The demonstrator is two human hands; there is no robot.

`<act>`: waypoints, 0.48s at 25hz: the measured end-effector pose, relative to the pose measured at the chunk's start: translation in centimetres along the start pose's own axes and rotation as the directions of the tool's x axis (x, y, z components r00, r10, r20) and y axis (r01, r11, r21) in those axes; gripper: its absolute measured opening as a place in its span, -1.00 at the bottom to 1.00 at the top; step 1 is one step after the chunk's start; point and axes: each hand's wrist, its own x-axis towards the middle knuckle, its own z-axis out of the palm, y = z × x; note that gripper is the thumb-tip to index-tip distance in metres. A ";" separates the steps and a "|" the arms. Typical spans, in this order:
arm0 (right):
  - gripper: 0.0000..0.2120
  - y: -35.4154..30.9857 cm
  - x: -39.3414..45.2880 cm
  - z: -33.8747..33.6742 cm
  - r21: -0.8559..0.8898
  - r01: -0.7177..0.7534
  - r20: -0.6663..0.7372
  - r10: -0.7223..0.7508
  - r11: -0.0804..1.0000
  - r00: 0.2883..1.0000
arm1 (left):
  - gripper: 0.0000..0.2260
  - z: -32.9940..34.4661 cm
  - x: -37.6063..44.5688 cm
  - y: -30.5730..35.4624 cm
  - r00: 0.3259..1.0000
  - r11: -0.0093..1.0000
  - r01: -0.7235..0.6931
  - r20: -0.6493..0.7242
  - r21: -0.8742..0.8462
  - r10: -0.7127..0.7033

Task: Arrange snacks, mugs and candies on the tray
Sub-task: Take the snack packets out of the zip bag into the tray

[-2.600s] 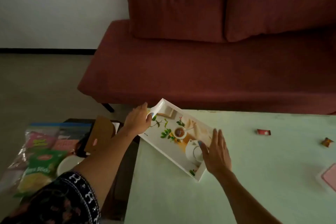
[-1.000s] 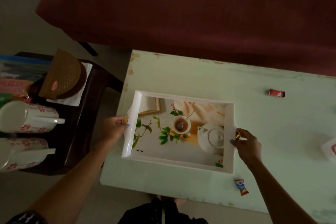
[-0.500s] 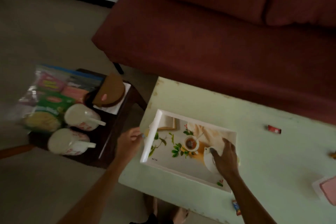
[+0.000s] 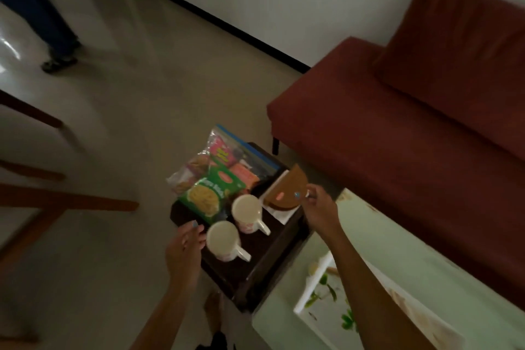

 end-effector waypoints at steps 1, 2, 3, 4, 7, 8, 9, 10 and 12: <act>-0.60 -1.5 1.7 1.5 0.010 -0.024 0.017 0.024 1.000 1.000 | -0.81 -0.4 2.3 0.0 0.996 0.996 0.085 -0.003 -0.029 -0.085; -0.60 -2.8 3.3 2.9 0.005 -0.038 0.027 0.038 0.999 0.999 | -0.81 -0.6 4.4 -0.1 0.986 0.986 0.169 0.002 -0.008 -0.169; -0.59 -3.8 5.2 4.5 -0.027 -0.027 0.041 0.028 0.999 0.999 | -0.82 -0.8 6.6 -0.3 0.969 0.968 0.247 -0.021 0.048 -0.246; -0.58 -4.5 7.0 6.0 -0.083 -0.004 0.066 0.010 0.997 0.998 | -0.83 -0.9 8.6 -0.5 0.952 0.947 0.306 -0.056 0.096 -0.301; -0.50 -5.9 13.3 9.9 -0.110 -0.022 0.168 0.040 0.994 0.985 | -0.51 0.1 13.2 -1.0 0.880 0.875 0.474 -0.084 0.099 -0.467; -0.49 -6.2 15.2 11.0 -0.108 -0.041 0.192 0.061 0.993 0.979 | -0.40 0.3 14.3 -1.3 0.863 0.863 0.502 -0.094 0.058 -0.496; -0.48 -6.4 16.8 12.0 -0.130 -0.045 0.210 0.072 0.990 0.975 | -0.36 0.5 15.2 -1.6 0.853 0.856 0.516 -0.100 0.017 -0.512; -0.49 -6.4 18.4 13.1 -0.171 -0.037 0.225 0.076 0.985 0.971 | -0.36 0.7 16.0 -1.9 0.842 0.847 0.531 -0.095 -0.022 -0.530; -0.51 -5.9 20.6 14.9 -0.248 -0.022 0.251 0.086 0.968 0.964 | -0.51 1.1 17.0 -2.7 0.834 0.834 0.546 -0.043 -0.080 -0.551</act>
